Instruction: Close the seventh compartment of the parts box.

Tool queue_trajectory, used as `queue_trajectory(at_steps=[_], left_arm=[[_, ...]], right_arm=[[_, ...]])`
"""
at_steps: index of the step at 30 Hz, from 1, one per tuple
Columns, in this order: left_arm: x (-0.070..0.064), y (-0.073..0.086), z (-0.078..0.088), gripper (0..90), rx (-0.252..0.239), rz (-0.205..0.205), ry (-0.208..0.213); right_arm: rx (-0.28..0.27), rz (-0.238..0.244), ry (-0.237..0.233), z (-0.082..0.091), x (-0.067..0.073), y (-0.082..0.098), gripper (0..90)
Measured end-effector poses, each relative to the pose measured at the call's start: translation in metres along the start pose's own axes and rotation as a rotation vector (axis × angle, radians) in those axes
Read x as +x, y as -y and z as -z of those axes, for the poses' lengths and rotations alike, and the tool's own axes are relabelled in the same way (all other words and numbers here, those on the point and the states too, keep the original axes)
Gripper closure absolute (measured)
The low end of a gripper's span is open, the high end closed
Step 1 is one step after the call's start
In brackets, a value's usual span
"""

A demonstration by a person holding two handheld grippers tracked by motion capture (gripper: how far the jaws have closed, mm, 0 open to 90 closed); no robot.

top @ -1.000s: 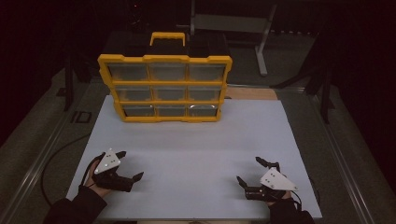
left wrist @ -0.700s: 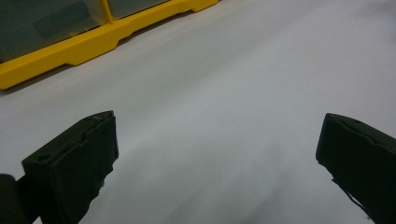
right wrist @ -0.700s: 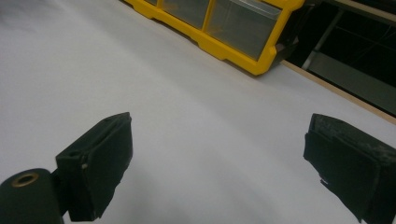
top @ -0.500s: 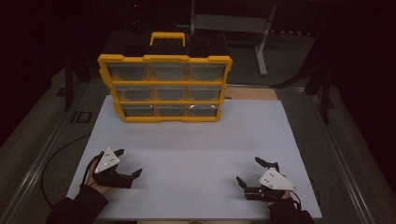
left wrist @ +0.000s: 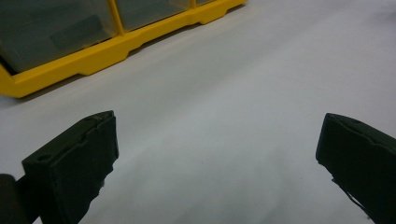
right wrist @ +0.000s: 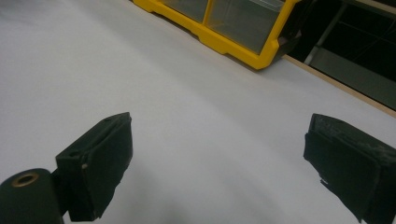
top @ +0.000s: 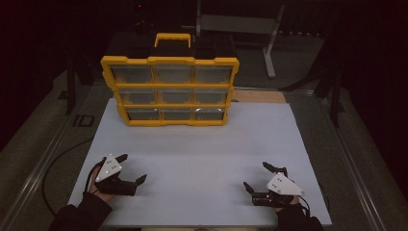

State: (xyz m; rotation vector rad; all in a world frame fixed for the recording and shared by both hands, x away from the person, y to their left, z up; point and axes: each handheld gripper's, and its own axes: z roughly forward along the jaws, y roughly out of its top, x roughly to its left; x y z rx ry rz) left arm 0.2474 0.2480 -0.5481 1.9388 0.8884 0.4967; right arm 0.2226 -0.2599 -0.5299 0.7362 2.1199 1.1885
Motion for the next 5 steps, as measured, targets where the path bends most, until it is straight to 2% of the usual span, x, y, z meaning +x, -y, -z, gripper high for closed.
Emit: queue_trajectory(at_steps=[5], left_arm=[[0.0006, 0.0004, 0.0012, 0.0, -0.013, 0.009, 0.001]], right_arm=[[0.002, -0.002, 0.001, -0.0002, 0.0001, 0.0004, 8.0]])
